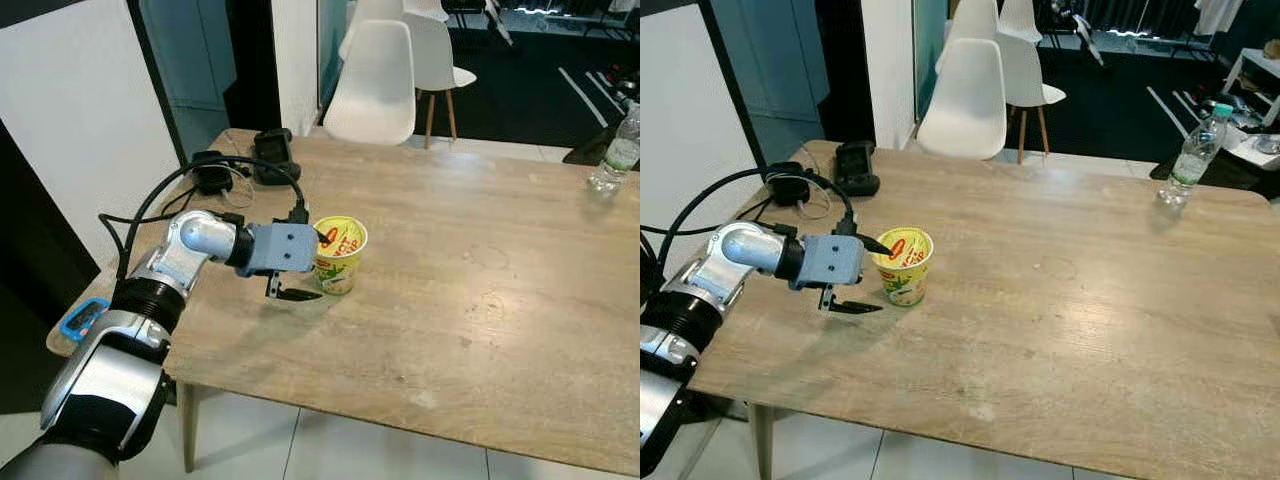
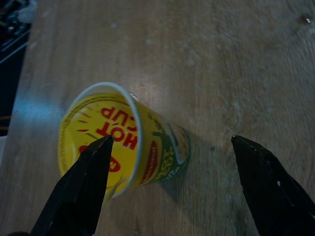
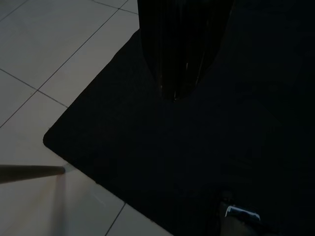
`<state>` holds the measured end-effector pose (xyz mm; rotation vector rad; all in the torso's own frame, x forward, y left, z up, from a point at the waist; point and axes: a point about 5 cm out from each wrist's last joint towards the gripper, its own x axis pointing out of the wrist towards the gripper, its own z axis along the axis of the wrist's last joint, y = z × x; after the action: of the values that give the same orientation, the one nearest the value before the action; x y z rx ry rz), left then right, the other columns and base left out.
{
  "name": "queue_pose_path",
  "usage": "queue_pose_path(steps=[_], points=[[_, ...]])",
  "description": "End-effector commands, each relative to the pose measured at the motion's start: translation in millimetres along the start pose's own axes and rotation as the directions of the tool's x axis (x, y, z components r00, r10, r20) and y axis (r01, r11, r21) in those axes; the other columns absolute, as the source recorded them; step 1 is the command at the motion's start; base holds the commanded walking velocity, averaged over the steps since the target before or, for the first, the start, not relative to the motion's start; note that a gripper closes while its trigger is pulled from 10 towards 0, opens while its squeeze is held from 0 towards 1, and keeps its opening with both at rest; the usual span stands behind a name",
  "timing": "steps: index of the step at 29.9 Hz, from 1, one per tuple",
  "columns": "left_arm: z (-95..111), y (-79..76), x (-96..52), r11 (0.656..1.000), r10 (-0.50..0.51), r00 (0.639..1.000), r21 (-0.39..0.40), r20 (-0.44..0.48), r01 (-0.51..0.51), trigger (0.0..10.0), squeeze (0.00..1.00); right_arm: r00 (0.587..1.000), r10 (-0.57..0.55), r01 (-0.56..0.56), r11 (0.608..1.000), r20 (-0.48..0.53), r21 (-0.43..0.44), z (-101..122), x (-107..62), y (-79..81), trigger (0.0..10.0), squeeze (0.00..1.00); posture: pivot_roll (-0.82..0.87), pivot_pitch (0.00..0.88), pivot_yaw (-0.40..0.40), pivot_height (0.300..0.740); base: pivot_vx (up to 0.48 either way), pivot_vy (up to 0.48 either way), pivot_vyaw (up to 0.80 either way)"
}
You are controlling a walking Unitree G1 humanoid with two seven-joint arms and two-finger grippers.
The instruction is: Restocking fridge
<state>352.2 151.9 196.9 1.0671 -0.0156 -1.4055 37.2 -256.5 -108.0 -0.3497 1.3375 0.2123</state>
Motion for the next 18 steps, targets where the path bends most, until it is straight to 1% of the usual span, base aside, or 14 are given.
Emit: queue_pose_path(steps=[1,3,6,11,12,13,14,15,18], points=[[4.2,2.6,7.0,1.000,-0.010,1.000,0.027,0.009,0.010,10.0,0.00,1.000,-0.007,0.008,1.000,0.007,-0.008,-2.4,-1.8,-4.3,10.0,0.00,-0.07,0.069,-0.030,0.740,0.000,0.000,0.00],[3.0,3.3,7.3,0.999,-0.011,1.000,0.050,-0.015,0.012,10.0,0.00,1.000,-0.008,0.008,1.000,0.009,-0.010,-4.8,-2.8,-5.3,10.0,0.00,-0.07,0.085,-0.032,0.740,0.000,0.000,0.00],[1.7,3.6,7.2,0.998,-0.014,0.999,0.064,-0.033,0.016,10.0,0.00,1.000,-0.006,0.006,1.000,0.014,-0.013,-6.6,-3.6,-5.4,10.0,0.00,-0.08,0.100,-0.034,0.740,0.000,0.000,0.00],[0.8,4.0,6.9,0.997,-0.016,0.999,0.068,-0.042,0.019,10.0,0.00,1.000,-0.004,0.004,1.000,0.018,-0.015,-7.4,-4.0,-5.1,10.0,0.00,-0.08,0.102,-0.033,0.740,0.000,0.000,0.00],[-1.4,4.8,5.7,0.995,-0.036,0.995,0.094,-0.089,0.044,10.0,0.00,1.000,-0.003,0.004,1.000,0.023,-0.019,-8.3,-4.6,-5.9,10.0,0.00,-0.09,0.118,-0.032,0.740,0.000,0.000,0.00],[-1.4,4.8,5.7,0.995,-0.036,0.995,0.094,-0.089,0.044,10.0,0.00,1.000,-0.003,0.004,1.000,0.023,-0.019,-8.3,-4.6,-5.9,10.0,0.00,-0.09,0.118,-0.032,0.740,0.000,0.000,0.00],[-3.0,5.1,4.8,0.992,-0.046,0.992,0.107,-0.118,0.059,10.0,0.00,1.000,-0.004,0.004,1.000,0.025,-0.020,-8.6,-4.9,-6.3,10.0,0.00,-0.09,0.119,-0.032,0.740,0.000,0.000,0.00],[-3.0,5.1,4.8,0.992,-0.046,0.992,0.107,-0.118,0.059,10.0,0.00,1.000,-0.004,0.004,1.000,0.025,-0.020,-8.6,-4.9,-6.3,10.0,0.00,-0.09,0.119,-0.032,0.740,0.000,0.000,0.00],[-5.5,7.4,2.4,0.990,-0.056,0.986,0.120,-0.160,0.076,10.0,0.00,1.000,-0.002,0.003,1.000,0.030,-0.020,-9.6,-5.3,-5.8,10.0,0.00,-0.09,0.122,-0.029,0.740,0.000,0.000,0.00]])
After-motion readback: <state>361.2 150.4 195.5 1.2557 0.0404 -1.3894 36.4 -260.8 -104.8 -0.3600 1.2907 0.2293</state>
